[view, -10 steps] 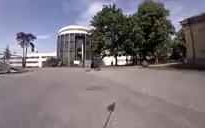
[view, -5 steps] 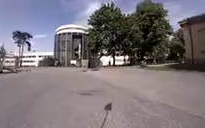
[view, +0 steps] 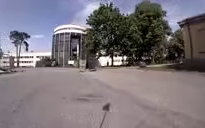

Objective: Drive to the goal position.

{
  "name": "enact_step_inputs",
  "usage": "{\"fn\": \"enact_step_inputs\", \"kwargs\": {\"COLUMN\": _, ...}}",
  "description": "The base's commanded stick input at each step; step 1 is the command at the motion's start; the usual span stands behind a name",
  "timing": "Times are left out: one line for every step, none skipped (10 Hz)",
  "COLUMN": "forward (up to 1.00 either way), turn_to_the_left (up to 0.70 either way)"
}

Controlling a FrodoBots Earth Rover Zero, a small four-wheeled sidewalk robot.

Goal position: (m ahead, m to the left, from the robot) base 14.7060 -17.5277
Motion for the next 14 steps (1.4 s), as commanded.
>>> {"fn": "enact_step_inputs", "kwargs": {"forward": 0.85, "turn_to_the_left": 0.00}}
{"fn": "enact_step_inputs", "kwargs": {"forward": 0.85, "turn_to_the_left": 0.00}}
{"fn": "enact_step_inputs", "kwargs": {"forward": 0.85, "turn_to_the_left": 0.00}}
{"fn": "enact_step_inputs", "kwargs": {"forward": 0.85, "turn_to_the_left": 0.00}}
{"fn": "enact_step_inputs", "kwargs": {"forward": 0.85, "turn_to_the_left": 0.00}}
{"fn": "enact_step_inputs", "kwargs": {"forward": 0.85, "turn_to_the_left": 0.00}}
{"fn": "enact_step_inputs", "kwargs": {"forward": 0.85, "turn_to_the_left": -0.13}}
{"fn": "enact_step_inputs", "kwargs": {"forward": 0.85, "turn_to_the_left": -0.29}}
{"fn": "enact_step_inputs", "kwargs": {"forward": 0.85, "turn_to_the_left": -0.23}}
{"fn": "enact_step_inputs", "kwargs": {"forward": 0.85, "turn_to_the_left": -0.03}}
{"fn": "enact_step_inputs", "kwargs": {"forward": 0.85, "turn_to_the_left": 0.00}}
{"fn": "enact_step_inputs", "kwargs": {"forward": 0.85, "turn_to_the_left": 0.00}}
{"fn": "enact_step_inputs", "kwargs": {"forward": 0.85, "turn_to_the_left": 0.00}}
{"fn": "enact_step_inputs", "kwargs": {"forward": 0.85, "turn_to_the_left": 0.00}}
